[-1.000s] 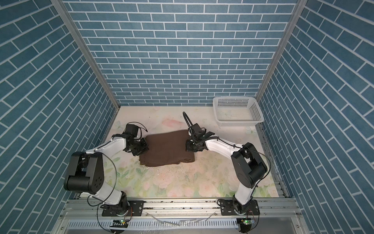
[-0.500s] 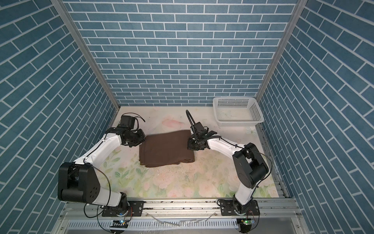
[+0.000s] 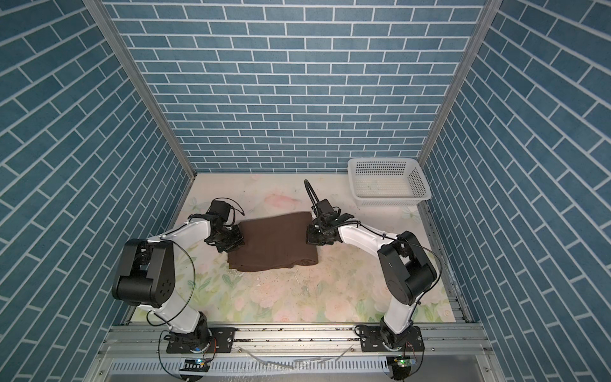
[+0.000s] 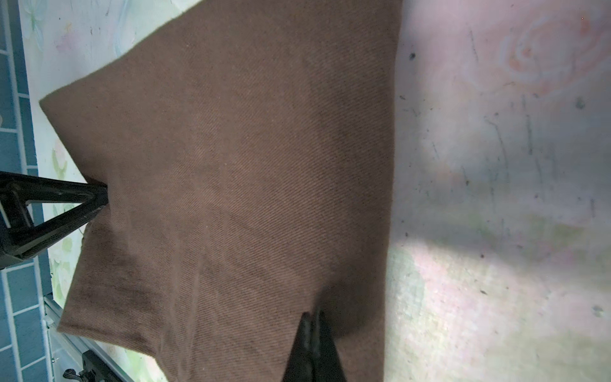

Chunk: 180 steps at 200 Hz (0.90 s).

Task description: Fold and stack the trousers

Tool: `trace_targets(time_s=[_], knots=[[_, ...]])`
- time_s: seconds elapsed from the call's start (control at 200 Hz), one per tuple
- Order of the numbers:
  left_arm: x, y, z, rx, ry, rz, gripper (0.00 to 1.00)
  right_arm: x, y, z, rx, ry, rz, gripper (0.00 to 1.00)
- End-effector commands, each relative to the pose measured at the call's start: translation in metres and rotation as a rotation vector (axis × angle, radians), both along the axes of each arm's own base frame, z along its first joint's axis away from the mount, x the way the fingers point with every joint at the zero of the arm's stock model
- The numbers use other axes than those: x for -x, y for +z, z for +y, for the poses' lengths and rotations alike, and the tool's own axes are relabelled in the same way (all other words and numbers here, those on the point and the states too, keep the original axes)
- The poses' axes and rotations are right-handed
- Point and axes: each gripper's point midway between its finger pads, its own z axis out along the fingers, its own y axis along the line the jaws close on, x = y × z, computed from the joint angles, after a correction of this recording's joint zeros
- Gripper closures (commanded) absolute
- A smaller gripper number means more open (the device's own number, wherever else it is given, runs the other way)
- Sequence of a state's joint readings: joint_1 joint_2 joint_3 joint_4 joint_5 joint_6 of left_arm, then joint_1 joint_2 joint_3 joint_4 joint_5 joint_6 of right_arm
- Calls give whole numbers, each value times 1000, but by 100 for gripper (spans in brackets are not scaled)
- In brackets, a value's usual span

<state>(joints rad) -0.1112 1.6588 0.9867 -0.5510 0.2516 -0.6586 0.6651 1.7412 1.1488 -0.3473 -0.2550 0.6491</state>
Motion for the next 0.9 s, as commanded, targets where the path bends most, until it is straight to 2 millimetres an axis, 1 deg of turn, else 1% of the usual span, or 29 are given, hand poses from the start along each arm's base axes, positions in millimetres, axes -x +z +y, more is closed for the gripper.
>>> trace_targets(time_s=[0.0,0.025,0.045,0.125,0.235,0.32,0.38,0.495,0.58,0.655,0.705,0.74,0.755,0.795,0.82,0.84,0.86,0.895], knots=[[2,-6,-2,4,-12,5,82,3,-13,-3,-4,-26,38,97],[1,-6,-2,3,-13,4,94,3,-14,-3,-2,-26,40,97],[2,-6,-2,2,-11,6,100,3,-15,-4,-1,-28,43,97],[1,-3,-2,2,-12,-1,100,4,-18,-5,3,-29,49,97],[-2,9,0,-8,-9,-18,100,4,-21,-8,6,-37,56,97],[-4,26,2,-20,-13,-46,100,4,-22,-10,10,-42,59,97],[-7,43,5,-36,-19,-66,100,3,-23,-12,10,-44,60,97],[-3,75,15,-65,-16,-86,100,2,-23,-16,17,-53,59,97],[-1,92,20,-58,-10,-111,100,2,-26,-20,20,-64,66,97],[2,97,27,-75,0,-109,100,2,-27,-20,16,-63,70,97],[5,91,32,-87,8,-95,100,2,-28,-18,10,-61,74,97],[6,83,33,-82,12,-80,100,2,-28,-17,6,-60,75,97],[7,79,33,-76,15,-71,97,1,-29,-17,5,-61,76,97],[8,66,32,-56,20,-41,77,1,-28,-17,3,-62,77,96],[11,58,32,-46,28,-12,58,1,-28,-17,1,-61,76,95],[12,51,31,-38,32,8,49,1,-28,-17,0,-61,77,94],[13,46,30,-31,33,27,44,1,-27,-16,0,-60,76,93],[16,38,30,-27,37,57,39,1,-26,-16,-1,-60,74,91]])
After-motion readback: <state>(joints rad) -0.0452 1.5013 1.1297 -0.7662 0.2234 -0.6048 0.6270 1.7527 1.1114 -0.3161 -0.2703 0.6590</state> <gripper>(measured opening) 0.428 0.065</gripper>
